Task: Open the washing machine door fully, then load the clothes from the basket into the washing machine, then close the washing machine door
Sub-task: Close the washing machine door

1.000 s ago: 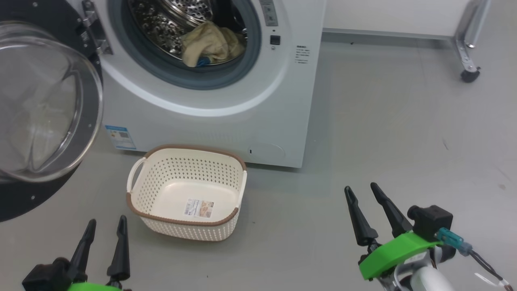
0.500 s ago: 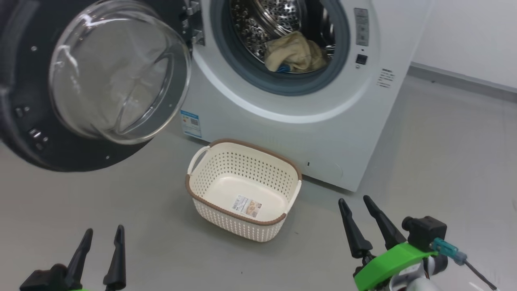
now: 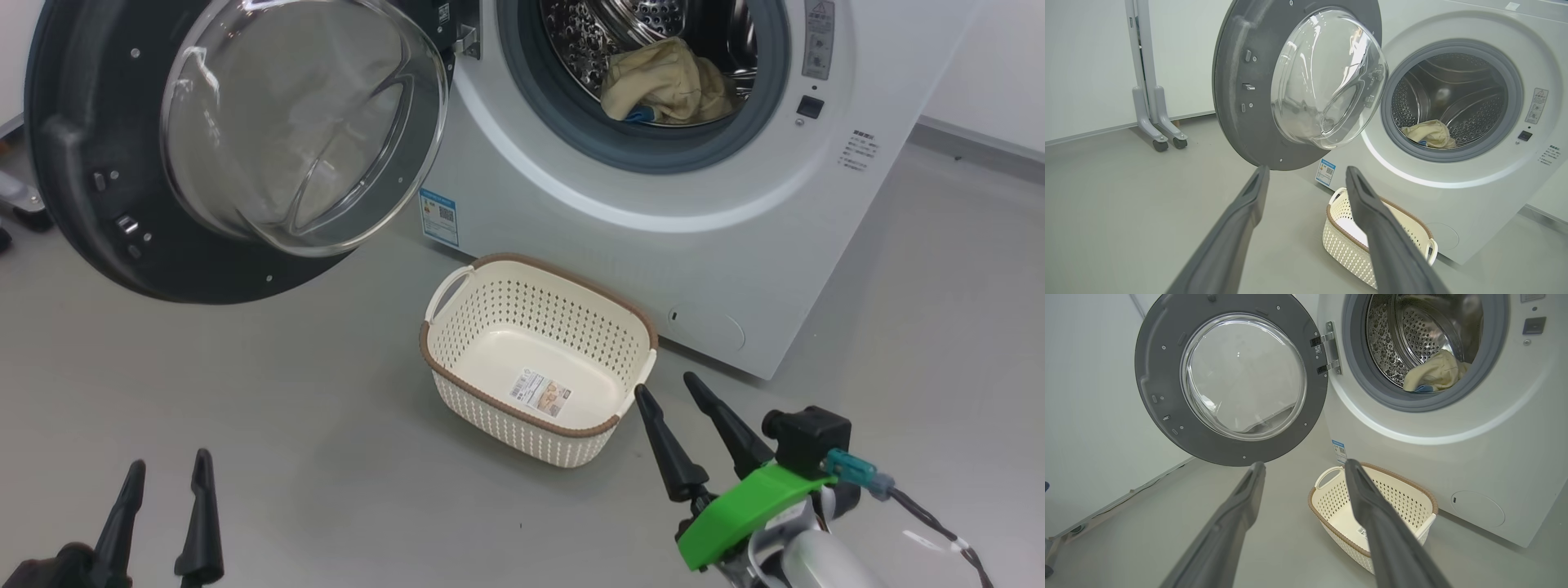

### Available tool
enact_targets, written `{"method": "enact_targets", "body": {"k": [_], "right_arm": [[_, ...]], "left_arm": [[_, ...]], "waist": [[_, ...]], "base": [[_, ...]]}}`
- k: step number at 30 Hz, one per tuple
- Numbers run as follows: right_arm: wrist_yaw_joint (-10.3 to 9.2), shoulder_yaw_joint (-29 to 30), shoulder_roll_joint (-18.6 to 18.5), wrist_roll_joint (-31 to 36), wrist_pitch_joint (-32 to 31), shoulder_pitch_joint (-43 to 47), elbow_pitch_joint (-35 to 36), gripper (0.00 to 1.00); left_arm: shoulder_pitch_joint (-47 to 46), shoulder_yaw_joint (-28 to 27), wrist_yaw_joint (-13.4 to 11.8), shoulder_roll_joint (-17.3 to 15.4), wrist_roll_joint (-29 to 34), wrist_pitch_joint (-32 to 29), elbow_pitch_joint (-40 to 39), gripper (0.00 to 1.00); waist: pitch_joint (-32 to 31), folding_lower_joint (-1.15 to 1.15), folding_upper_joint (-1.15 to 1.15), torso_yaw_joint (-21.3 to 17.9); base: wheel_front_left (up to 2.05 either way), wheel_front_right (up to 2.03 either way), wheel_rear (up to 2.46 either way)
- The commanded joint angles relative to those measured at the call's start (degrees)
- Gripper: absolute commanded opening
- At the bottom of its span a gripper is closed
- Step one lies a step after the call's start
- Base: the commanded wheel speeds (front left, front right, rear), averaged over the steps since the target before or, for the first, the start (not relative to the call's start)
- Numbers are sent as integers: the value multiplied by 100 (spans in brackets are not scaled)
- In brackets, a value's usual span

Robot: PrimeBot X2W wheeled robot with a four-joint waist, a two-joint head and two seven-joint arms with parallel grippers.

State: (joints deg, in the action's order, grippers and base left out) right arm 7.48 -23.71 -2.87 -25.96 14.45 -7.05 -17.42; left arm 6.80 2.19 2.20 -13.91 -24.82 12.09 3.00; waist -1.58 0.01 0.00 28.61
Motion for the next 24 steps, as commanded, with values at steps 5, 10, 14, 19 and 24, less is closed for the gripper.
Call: {"method": "enact_targets", "body": {"k": [5, 10, 14, 19, 24], "right_arm": [[1, -208, 0, -80, 55, -437, 34, 100], [1, -259, 0, -105, 55, -512, -20, 100], [1, -261, 0, -143, 55, -489, -25, 100], [1, -238, 0, -153, 55, -437, -11, 100], [1, -218, 0, -137, 55, -416, 3, 100]], "left_arm": [[-67, -298, -93, -108, -34, 106, -290, 100], [-53, -305, -112, -109, -49, 125, -306, 100], [-45, -296, -136, -125, -39, 126, -297, 100], [-64, -274, -142, -146, -42, 105, -304, 100], [-96, -229, -142, -146, -49, 101, -297, 100]], "waist": [[48, -1, 0, 40], [63, -1, 0, 48], [36, -1, 0, 36], [10, -1, 0, 22], [15, -1, 0, 10]], "base": [[0, 0, 0], [0, 0, 0], [0, 0, 0], [0, 0, 0], [0, 0, 0]]}}
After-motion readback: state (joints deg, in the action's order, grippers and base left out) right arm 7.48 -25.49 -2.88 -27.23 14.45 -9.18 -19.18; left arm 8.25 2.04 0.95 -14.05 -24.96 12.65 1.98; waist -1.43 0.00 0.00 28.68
